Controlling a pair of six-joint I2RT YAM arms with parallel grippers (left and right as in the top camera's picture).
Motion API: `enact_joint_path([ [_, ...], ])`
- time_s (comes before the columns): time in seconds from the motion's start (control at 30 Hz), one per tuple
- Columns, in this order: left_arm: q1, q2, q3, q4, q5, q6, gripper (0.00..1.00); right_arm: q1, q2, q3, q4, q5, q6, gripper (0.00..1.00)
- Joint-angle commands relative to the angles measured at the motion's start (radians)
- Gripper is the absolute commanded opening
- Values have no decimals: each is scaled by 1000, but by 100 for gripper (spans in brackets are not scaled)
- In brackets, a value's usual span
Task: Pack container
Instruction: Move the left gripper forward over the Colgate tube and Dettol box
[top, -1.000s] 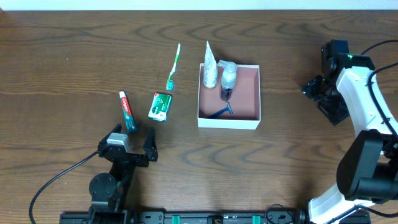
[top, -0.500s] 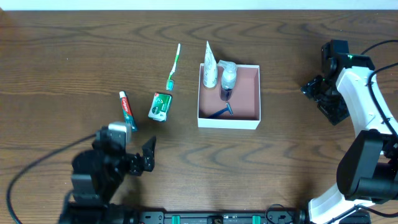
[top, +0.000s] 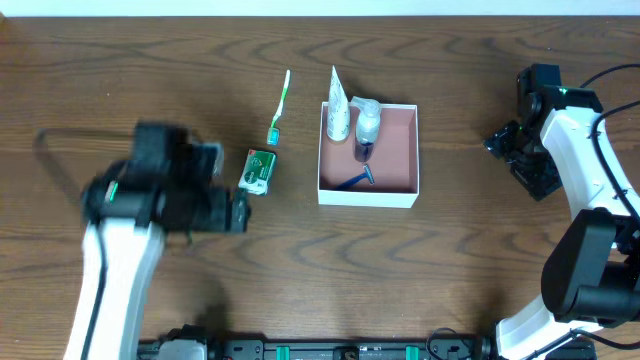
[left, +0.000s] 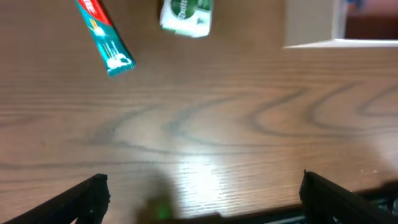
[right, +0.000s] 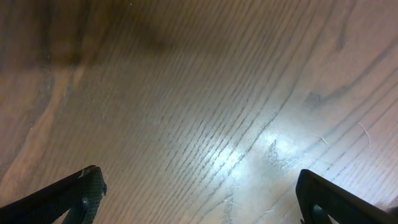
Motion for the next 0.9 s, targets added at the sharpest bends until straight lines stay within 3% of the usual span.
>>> enact_joint_path([
  [0.0, 3, 154, 21, 14, -17, -48, 98, -6, 8, 7, 0, 11, -6, 99],
  [0.1, 3, 263, 21, 101, -17, -135, 98, -6, 8, 7, 0, 11, -6, 99],
  [0.43, 3, 373, 21, 305, -154, -135, 98, -6, 8, 7, 0, 11, -6, 99],
  [0.87, -11, 379, 21, 364, -189, -53, 98, -6, 8, 7, 0, 11, -6, 98],
])
